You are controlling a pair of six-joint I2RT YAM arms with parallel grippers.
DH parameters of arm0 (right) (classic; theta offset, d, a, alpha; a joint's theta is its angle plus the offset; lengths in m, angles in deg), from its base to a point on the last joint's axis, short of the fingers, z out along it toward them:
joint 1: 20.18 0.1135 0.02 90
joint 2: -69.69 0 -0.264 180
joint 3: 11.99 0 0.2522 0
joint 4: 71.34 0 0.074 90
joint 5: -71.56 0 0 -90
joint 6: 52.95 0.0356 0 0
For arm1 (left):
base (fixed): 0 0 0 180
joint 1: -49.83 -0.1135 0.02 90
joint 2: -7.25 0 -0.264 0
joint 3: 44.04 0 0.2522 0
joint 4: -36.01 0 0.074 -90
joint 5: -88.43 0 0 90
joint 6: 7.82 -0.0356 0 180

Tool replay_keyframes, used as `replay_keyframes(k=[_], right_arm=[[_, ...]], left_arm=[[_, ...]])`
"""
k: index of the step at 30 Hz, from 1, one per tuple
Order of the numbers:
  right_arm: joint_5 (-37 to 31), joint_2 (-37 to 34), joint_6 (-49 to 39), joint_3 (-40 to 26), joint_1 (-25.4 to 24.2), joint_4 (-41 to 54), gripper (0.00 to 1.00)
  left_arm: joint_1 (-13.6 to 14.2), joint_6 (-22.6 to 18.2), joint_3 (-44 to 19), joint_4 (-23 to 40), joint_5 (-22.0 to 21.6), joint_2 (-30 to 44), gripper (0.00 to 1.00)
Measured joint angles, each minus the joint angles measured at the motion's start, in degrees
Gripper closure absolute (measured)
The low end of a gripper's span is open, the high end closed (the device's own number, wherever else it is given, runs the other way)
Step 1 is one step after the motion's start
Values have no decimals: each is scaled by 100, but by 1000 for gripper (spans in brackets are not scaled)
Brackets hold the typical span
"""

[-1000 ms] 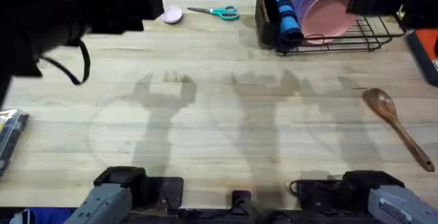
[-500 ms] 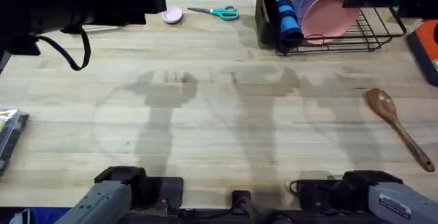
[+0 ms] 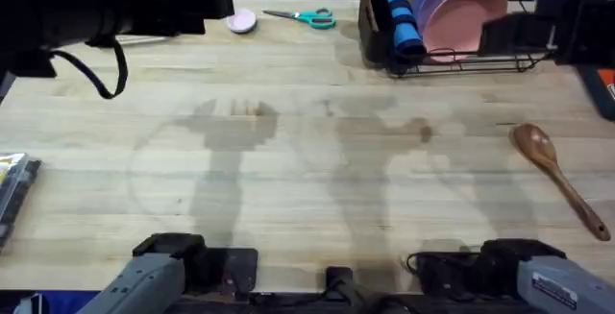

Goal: Pick up the spoon on the table one by one and put them onto the rack

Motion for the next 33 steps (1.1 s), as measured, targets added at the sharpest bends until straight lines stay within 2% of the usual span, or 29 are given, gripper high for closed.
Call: replay_keyframes(k=[16, 26, 29, 33], right_arm=[[-1623, 201, -2, -2, 0, 1052, 9], [-2025, 201, 39, -4, -4, 1061, 9], [-2223, 201, 207, -6, -145, 1059, 9], [-2350, 201, 347, -9, -634, 1097, 9]], left_arm=[[0, 0, 0, 0, 0, 2, 8], [0, 0, 0, 0, 0, 0, 7], [0, 0, 0, 0, 0, 2, 7], [0, 0, 0, 0, 0, 2, 7]])
